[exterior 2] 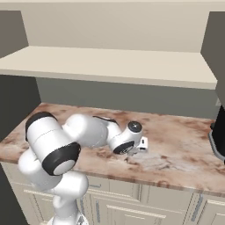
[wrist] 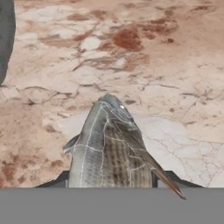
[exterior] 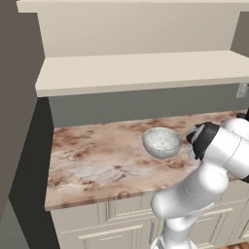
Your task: Retrieve the bowl from the cabinet, then place the raw meat into the bowl to avoid contamination.
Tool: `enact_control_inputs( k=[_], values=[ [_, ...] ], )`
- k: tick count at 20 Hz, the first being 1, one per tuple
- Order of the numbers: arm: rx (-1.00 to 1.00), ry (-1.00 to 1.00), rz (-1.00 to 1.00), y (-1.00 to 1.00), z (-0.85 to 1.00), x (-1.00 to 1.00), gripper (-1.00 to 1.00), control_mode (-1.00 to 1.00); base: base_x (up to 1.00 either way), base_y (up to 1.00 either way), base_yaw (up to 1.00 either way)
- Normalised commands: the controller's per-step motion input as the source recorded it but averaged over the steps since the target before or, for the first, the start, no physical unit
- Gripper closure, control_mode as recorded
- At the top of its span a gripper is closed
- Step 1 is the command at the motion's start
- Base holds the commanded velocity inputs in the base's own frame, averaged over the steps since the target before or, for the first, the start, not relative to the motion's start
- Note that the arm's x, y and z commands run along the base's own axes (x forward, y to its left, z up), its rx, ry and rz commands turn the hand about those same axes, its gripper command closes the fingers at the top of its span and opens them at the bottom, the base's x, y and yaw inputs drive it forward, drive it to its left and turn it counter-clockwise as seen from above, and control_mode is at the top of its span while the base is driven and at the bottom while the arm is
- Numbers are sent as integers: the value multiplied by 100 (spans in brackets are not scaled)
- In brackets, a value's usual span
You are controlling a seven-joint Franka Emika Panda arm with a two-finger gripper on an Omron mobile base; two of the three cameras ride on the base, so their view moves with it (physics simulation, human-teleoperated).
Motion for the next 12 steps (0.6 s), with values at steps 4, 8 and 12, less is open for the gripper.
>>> enact_control_inputs(
  k=[4, 8, 12],
  values=[
    [1, -5, 0, 0, 40, 0, 100, -100, 0, 0, 0],
    [1, -7, 0, 0, 53, 0, 100, -100, 0, 0, 0],
    [0, -9, 0, 6, 45, 0, 100, -100, 0, 0, 0]
  ],
)
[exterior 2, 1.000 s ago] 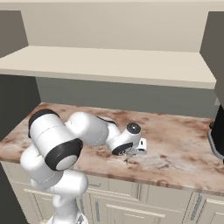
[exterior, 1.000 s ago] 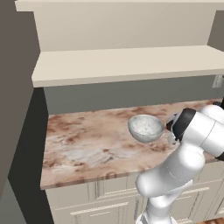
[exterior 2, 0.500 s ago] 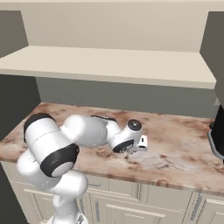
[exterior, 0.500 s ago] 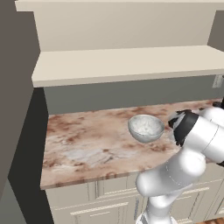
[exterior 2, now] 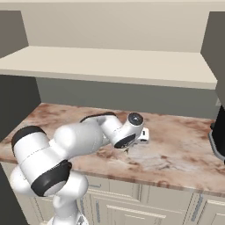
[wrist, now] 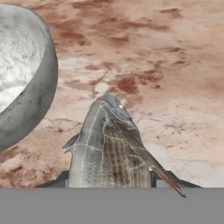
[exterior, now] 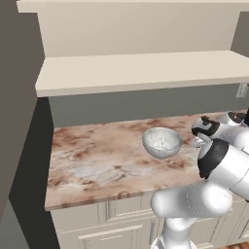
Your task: Retrieve the bowl from the cabinet, then place the raw meat into the bowl to avoid contamination.
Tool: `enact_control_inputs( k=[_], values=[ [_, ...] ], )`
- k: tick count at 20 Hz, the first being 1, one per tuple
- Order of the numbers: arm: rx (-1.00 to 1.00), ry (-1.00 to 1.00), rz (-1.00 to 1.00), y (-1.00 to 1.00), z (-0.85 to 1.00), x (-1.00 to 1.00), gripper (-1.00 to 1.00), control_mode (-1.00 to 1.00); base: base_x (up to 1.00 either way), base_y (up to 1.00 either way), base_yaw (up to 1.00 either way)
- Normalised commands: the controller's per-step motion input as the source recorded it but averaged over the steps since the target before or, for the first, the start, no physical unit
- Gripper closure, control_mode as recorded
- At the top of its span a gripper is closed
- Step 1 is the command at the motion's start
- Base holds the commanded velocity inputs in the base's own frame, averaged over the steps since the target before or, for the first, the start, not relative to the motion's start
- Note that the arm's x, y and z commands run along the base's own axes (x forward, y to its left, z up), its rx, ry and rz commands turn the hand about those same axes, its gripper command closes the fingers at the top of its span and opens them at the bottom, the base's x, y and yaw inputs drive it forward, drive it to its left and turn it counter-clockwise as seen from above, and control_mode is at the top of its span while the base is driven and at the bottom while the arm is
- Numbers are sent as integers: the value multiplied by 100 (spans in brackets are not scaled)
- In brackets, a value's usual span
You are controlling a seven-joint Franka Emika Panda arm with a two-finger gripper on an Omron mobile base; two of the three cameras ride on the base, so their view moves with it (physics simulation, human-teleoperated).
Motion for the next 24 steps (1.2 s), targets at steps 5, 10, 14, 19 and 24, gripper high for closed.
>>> enact_control_inputs(
  k=[5, 10, 14, 19, 24],
  values=[
    [1, -10, 0, 15, 42, 0, 100, -100, 0, 0, 0],
    [0, -9, 0, 21, 51, 0, 100, -100, 0, 0, 0],
    [0, -10, 0, 20, 52, 0, 100, -100, 0, 0, 0],
    [0, -8, 0, 24, 45, 0, 100, -100, 0, 0, 0],
    [0, -7, 0, 33, 28, 0, 100, -100, 0, 0, 0]
  ],
)
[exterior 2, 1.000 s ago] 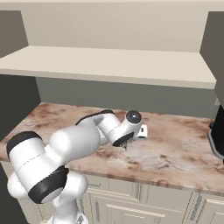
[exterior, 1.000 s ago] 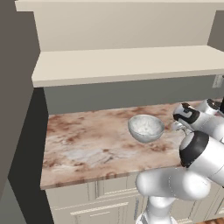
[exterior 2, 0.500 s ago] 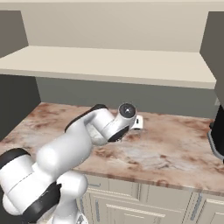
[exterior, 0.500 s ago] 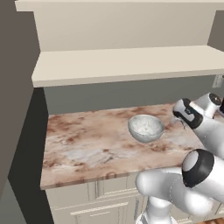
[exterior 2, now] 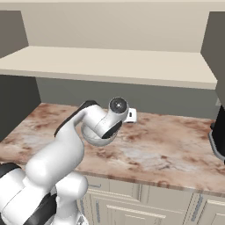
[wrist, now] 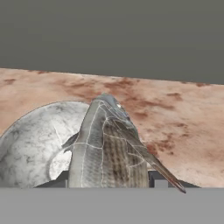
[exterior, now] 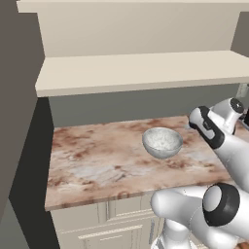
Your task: Retrieve the bowl from the cabinet, then place the raw meat into the bowl to avoid contamination.
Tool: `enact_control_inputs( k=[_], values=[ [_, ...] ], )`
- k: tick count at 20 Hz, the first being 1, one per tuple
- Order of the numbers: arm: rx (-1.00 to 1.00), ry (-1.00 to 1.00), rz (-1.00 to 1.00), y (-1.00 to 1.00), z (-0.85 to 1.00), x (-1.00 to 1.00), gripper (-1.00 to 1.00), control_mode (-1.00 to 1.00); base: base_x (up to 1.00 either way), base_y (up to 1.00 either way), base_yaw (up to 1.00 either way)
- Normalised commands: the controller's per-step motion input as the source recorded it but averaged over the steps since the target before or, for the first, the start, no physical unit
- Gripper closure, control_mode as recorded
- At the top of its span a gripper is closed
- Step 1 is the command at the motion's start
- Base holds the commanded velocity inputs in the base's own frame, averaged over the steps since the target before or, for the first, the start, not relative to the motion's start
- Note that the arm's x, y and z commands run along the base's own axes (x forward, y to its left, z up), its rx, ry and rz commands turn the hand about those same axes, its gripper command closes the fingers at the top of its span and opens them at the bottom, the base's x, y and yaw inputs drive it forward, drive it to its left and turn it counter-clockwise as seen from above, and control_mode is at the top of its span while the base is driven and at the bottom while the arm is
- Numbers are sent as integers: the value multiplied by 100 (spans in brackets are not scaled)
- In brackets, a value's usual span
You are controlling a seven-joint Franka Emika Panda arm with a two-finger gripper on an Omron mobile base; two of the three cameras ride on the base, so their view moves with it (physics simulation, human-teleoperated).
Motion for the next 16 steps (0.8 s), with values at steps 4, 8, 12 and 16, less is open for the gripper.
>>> enact_control_inputs(
  k=[4, 8, 12, 16],
  values=[
    [1, -5, 1, 41, 5, 1, 100, -100, 0, 0, 0],
    [2, -2, 1, 39, 0, 0, 100, -100, 0, 0, 0],
    [2, -2, 1, 38, 0, 0, 100, -100, 0, 0, 0],
    [0, -2, 0, 17, 0, 0, 100, -100, 0, 0, 0]
  ],
)
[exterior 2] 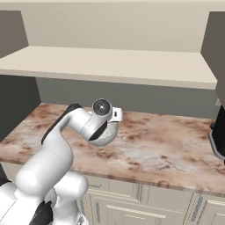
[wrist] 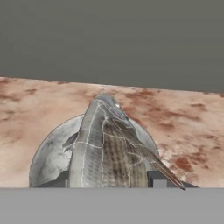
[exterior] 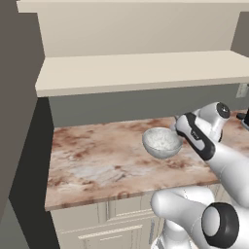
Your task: Retrieve the bowl from the cabinet, then place the raw meat into the bowl to avoid contamination.
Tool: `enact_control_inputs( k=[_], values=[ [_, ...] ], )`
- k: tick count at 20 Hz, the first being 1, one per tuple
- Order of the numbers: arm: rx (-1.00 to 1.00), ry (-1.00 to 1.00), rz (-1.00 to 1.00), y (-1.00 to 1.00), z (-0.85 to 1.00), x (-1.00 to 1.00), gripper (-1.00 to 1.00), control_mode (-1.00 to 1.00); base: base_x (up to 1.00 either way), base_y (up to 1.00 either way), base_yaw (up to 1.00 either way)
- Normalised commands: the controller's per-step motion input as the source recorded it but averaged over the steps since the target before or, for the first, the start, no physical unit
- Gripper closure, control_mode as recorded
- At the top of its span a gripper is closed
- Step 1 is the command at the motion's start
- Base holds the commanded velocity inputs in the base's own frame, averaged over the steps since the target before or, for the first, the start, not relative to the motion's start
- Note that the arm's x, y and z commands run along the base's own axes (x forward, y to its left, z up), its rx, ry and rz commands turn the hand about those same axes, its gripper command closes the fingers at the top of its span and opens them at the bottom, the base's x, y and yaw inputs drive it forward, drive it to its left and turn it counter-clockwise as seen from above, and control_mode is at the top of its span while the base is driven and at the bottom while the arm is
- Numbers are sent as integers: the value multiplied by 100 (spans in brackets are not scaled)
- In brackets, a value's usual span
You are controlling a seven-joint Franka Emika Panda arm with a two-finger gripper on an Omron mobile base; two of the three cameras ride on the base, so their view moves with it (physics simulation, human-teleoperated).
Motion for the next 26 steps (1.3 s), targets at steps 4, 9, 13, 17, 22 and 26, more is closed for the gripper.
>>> enact_control_inputs(
  k=[4, 9, 13, 17, 22, 26],
  values=[
    [1, 0, 0, 4, 0, 0, 100, -100, 0, 0, 0],
    [6, 0, 0, 10, -1, 0, 100, -100, 0, 0, 0],
    [3, 0, 0, 19, 0, 0, 100, -100, 0, 0, 0],
    [2, 0, 0, 21, 0, 1, 100, -100, 0, 0, 0],
    [1, 0, 0, 19, -4, 6, 100, -100, 0, 0, 0],
    [0, 0, 0, 12, -13, 11, 100, -100, 0, 0, 0]
  ],
)
